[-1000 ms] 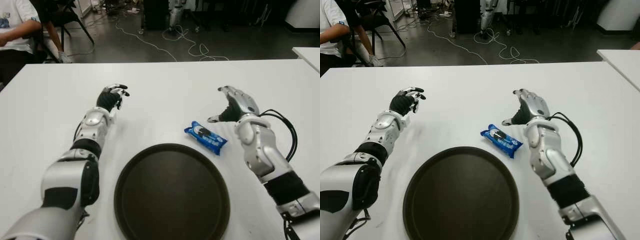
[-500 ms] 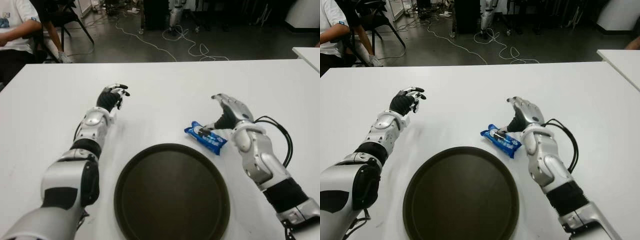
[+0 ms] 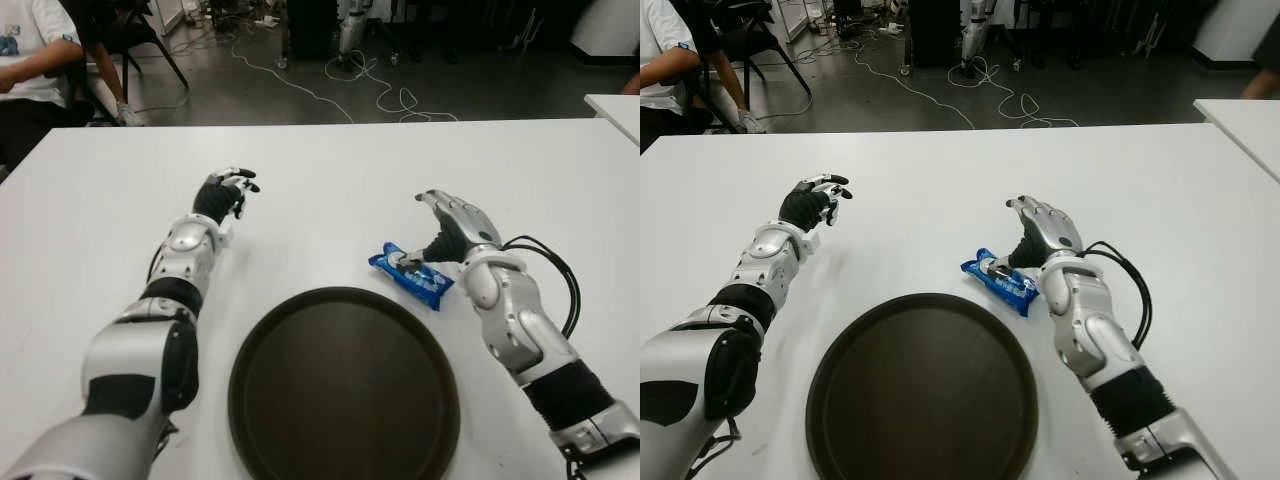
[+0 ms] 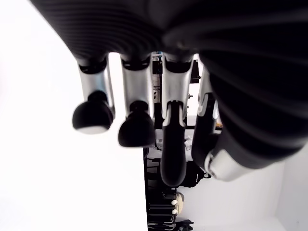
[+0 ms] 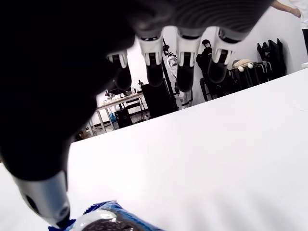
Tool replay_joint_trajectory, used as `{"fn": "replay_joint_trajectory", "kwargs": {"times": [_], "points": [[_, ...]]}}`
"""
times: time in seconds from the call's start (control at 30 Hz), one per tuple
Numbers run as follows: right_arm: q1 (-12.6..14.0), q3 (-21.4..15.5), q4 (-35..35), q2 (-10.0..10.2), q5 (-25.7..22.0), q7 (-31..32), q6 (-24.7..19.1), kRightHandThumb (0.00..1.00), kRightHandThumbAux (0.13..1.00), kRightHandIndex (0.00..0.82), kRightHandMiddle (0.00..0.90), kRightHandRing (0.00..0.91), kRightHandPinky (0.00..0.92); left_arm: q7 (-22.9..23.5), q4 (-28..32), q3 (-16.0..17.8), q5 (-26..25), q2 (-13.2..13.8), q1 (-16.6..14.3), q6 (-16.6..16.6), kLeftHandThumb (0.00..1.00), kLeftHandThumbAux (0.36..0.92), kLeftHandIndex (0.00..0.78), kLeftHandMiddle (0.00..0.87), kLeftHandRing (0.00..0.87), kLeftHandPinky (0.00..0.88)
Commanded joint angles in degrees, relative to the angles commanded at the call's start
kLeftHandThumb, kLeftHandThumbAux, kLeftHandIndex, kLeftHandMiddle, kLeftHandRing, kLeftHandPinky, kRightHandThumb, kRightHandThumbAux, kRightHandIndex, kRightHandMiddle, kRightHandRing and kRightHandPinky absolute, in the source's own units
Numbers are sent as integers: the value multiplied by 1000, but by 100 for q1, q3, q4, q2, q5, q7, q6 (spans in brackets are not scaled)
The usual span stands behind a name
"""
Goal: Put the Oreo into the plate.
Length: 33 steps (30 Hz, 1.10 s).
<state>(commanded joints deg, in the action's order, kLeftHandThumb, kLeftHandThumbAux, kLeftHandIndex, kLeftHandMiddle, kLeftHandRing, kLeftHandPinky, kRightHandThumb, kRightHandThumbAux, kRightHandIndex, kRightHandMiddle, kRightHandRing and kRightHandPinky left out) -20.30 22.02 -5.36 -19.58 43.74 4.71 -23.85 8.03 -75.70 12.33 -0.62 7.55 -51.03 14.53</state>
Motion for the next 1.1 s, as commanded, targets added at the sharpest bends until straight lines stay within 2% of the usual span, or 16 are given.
{"fn": "replay_joint_trajectory", "kwargs": {"times": [0.43, 1.1], "points": [[2, 57, 16, 41, 93, 101, -60, 0, 738, 78, 97, 82, 50, -60, -1, -25, 25, 3, -15, -47, 855, 661, 412, 550, 788, 821], [180, 168, 139, 155, 139, 83, 87, 0, 769, 84, 109, 94, 63, -75, 4, -21, 24, -4, -3, -1, 855, 661, 413, 551, 798, 829]]}}
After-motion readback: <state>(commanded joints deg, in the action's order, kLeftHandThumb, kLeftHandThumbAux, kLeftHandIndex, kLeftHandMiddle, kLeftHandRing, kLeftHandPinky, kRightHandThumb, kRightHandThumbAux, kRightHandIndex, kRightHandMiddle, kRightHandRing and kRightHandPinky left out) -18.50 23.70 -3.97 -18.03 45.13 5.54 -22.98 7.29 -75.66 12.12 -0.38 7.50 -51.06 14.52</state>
